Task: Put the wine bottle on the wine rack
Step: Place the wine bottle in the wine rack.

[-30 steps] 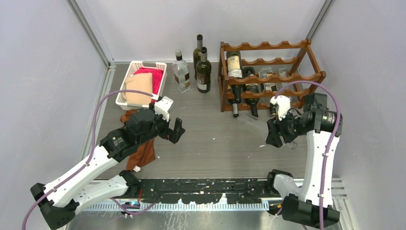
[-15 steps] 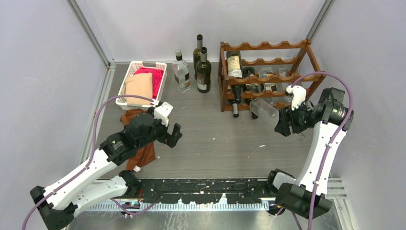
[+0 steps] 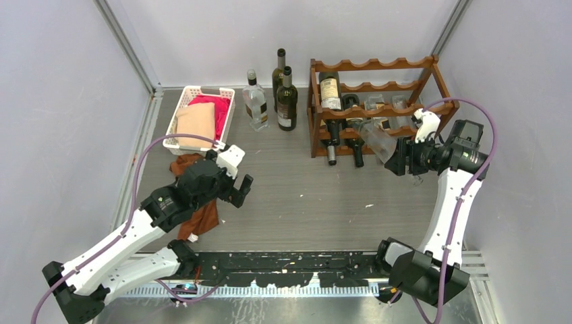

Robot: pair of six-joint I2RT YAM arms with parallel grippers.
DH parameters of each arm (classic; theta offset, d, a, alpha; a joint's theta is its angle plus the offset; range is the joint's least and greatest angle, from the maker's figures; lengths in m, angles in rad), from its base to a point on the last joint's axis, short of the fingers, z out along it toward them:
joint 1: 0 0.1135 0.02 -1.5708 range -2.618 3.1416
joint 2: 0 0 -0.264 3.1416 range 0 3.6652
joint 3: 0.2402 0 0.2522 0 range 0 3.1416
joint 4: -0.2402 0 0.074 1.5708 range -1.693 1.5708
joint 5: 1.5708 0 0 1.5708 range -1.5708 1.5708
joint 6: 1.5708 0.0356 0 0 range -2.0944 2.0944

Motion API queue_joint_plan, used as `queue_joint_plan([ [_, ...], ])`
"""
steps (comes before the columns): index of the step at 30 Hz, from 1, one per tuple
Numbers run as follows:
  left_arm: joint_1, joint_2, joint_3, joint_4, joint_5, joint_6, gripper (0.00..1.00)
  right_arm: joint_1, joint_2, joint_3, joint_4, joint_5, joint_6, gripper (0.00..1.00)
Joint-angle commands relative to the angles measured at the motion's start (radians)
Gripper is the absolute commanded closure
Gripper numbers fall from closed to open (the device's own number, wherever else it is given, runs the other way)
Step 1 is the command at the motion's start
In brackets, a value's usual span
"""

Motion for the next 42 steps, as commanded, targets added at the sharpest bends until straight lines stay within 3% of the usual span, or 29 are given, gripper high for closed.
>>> queue_joint_plan([
  [1,0.005,-0.021,-0.016,0.01,-0.026,0.022,0.0,-0.001,0.011,-0.008,0.168,-0.086,0.098,0.99],
  [27,0.029,-0.017,-0.026,0.012,-0.005,0.031,0.0,0.24,0.026,-0.172,0.653,0.137,0.401,0.99],
  [42,0.048,0.003,-0.029,0.019,0.01,0.033,0.0,0.418,0.066,-0.297,0.975,0.428,0.518,0.99],
])
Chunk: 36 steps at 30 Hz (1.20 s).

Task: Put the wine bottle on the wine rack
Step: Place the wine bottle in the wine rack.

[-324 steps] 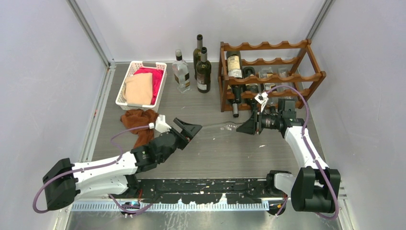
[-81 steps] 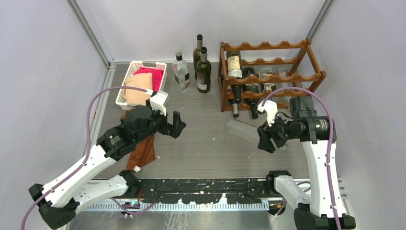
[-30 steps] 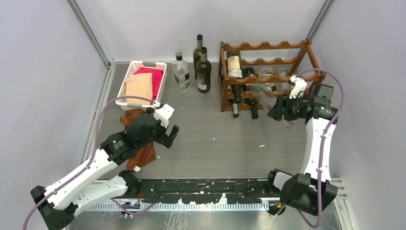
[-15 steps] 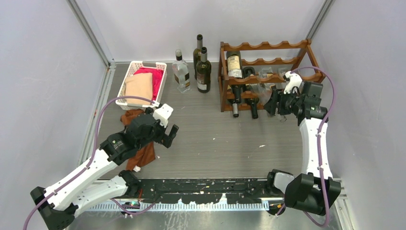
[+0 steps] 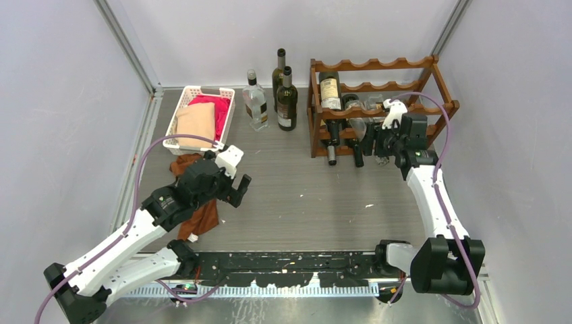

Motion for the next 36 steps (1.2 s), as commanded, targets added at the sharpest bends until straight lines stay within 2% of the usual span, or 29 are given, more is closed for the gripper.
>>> queue_joint_plan([
  [1,0.011,0.006,0.0,0.027,0.016,0.015,0.0,0.023,0.0,-0.009,0.245,0.101,0.041,0.99],
  [10,0.021,0.022,-0.003,0.03,0.021,0.017,0.0,0.048,0.056,-0.067,0.494,0.171,0.112,0.99],
  [20,0.029,0.036,-0.004,0.026,0.022,0.022,0.0,0.072,0.141,-0.028,0.569,0.189,0.145,0.97],
  [30,0.034,0.05,-0.004,0.026,0.033,0.023,0.0,0.136,0.163,-0.124,0.799,0.267,0.14,0.95],
  [36,0.035,0.05,-0.004,0.025,0.036,0.023,0.0,0.139,0.181,-0.132,0.853,0.283,0.135,0.94],
])
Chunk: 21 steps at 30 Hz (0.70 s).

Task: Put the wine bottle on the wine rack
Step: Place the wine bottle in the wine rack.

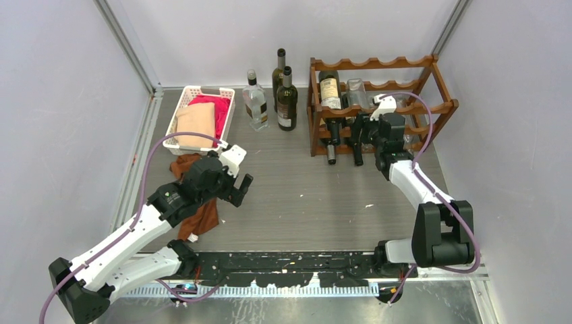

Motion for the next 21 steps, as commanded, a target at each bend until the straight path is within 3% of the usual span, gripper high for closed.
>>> queue_joint_plan([
  [1,0.006,-0.003,0.001,0.024,0.013,0.02,0.0,0.007,-0.007,0.016,0.238,0.031,-0.006,0.94],
  [21,0.008,0.006,0.001,0.021,0.027,0.021,0.0,0.011,0.062,-0.013,0.36,0.065,0.048,0.9],
])
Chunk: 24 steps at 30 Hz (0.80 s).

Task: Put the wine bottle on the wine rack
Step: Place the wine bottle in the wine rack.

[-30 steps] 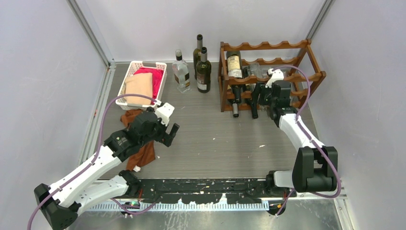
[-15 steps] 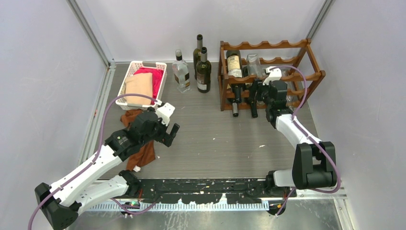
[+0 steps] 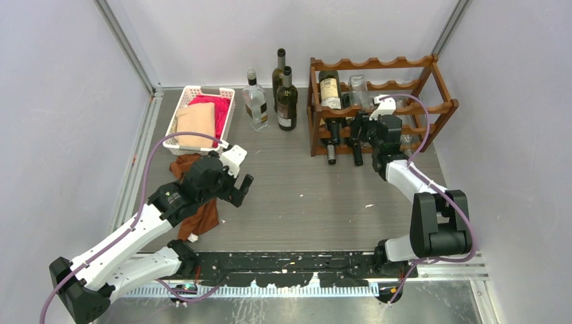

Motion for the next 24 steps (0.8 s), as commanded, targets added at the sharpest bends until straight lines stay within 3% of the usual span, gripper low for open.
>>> queue_joint_plan([
  [1,0.006,0.001,0.002,0.021,0.016,0.021,0.0,0.005,-0.007,0.022,0.185,0.021,0.039,0.9],
  [6,0.006,0.001,0.003,0.021,0.018,0.021,0.0,0.007,0.004,0.027,0.198,0.059,0.061,0.84],
  [20,0.006,0.005,0.003,0.02,0.024,0.021,0.0,0.012,0.039,0.02,0.26,0.093,0.074,0.84],
  [24,0.006,0.006,0.003,0.02,0.025,0.021,0.0,0.013,0.046,0.014,0.28,0.094,0.074,0.8],
])
